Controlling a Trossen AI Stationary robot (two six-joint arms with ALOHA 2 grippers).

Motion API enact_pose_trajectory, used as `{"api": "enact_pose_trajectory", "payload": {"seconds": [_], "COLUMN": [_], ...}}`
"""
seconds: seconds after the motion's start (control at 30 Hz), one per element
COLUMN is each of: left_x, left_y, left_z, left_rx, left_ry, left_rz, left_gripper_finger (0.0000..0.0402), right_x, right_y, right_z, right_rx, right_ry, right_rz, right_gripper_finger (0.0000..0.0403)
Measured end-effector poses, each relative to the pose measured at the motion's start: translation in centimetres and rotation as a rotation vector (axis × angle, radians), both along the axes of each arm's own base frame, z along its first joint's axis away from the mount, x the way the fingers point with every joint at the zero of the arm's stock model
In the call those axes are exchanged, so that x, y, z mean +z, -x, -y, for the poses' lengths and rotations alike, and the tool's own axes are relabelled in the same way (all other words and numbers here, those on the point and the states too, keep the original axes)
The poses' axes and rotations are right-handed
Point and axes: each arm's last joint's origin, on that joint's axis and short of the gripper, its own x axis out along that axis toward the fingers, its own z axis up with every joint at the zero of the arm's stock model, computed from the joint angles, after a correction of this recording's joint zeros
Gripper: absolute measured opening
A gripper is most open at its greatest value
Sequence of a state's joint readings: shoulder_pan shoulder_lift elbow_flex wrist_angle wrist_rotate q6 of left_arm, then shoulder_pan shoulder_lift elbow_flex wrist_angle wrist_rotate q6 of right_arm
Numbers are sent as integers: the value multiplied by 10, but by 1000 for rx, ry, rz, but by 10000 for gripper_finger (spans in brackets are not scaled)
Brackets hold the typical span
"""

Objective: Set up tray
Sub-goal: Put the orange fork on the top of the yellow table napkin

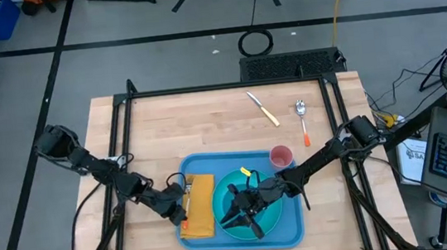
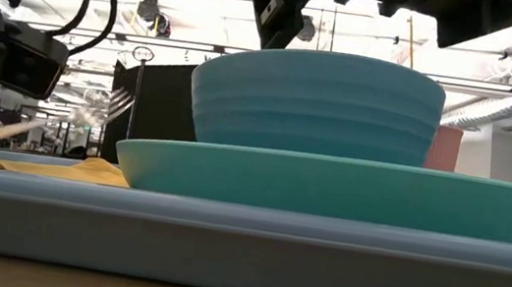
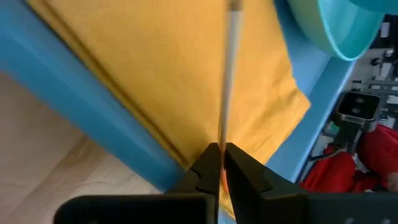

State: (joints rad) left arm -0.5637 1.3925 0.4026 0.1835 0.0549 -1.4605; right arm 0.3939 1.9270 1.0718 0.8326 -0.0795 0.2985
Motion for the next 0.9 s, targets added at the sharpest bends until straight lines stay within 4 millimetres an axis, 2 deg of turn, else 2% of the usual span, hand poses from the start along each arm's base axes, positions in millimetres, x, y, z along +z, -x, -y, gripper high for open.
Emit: {"api": "enact_pose_trajectory", "payload": {"seconds": [0.6, 0.9], "left_x": [0, 6], "left_y": [1, -3], "left_z": [1, 6], "left_rx": [25, 64], "left_ry": [-19, 20], "left_rz": [13, 94], "left_gripper_finger": [34, 35], "right_x": [0, 0], "right_y": [0, 0], "right_z": [0, 0], "right_rx": [0, 0], "right_ry": [0, 0], "right_rz": [0, 0], "right_gripper_finger": [63, 64]}}
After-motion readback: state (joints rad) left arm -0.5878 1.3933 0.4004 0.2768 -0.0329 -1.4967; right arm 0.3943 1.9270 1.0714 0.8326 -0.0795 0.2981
